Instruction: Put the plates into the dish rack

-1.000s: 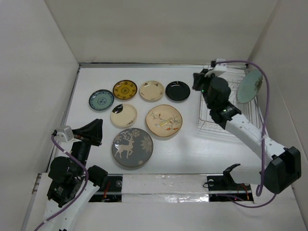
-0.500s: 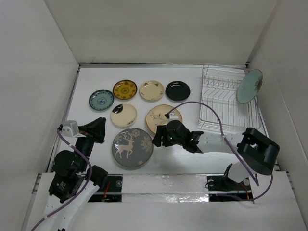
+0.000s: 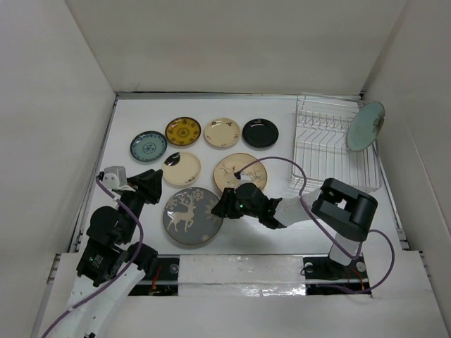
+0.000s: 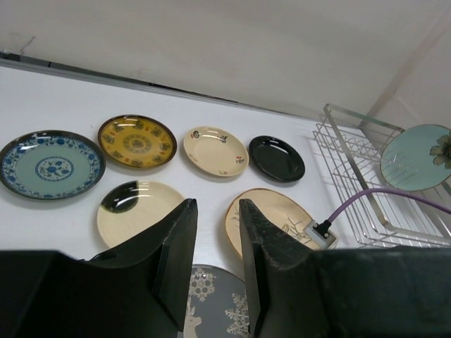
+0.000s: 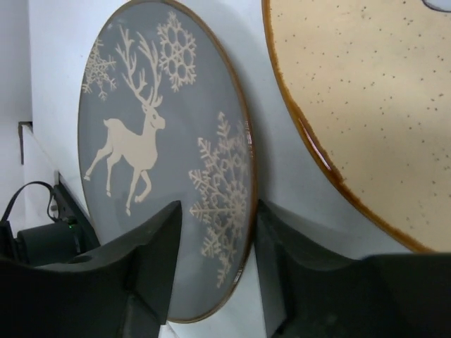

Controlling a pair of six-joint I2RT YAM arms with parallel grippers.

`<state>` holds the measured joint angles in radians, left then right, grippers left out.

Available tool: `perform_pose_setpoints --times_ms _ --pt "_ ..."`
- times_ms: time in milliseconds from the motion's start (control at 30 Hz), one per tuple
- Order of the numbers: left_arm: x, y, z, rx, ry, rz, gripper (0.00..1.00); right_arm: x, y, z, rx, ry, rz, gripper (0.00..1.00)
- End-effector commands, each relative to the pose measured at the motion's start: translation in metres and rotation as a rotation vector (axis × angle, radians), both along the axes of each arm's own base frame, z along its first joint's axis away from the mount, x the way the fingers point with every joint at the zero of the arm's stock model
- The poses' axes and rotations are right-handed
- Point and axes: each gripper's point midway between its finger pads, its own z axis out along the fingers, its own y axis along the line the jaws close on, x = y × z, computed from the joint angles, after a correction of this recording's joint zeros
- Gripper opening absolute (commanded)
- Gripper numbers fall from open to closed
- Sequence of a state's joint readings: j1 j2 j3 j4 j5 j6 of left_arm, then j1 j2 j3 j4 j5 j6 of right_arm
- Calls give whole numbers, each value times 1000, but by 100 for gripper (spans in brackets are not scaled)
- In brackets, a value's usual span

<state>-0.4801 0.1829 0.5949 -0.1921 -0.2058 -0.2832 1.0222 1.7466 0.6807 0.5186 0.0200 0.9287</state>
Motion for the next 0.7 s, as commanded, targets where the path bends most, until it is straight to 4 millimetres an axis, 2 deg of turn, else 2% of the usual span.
perform_pose_setpoints --times_ms 0,67,200,300,400,500,533,667 --pt "2 -5 12 4 -30 -20 28 -8 5 -14 44 43 9 46" --pt "2 -4 12 5 -31 -20 28 -11 9 -15 72 59 20 42" --pt "-1 -4 16 -5 -48 -25 28 -13 4 -24 78 80 2 16" --pt "-4 -2 19 -14 -63 -23 28 -13 0 -23 75 74 -10 5" --pt "-6 0 21 -21 -75 -20 29 -15 1 -12 84 47 -4 0" --pt "-7 0 22 -22 -79 -23 29 -20 8 7 109 -1 34 0" --pt "-8 0 23 -22 -83 -24 29 -15 7 12 107 -38 22 0" --pt "-12 2 26 -29 -101 -24 29 -16 11 56 219 -89 68 0"
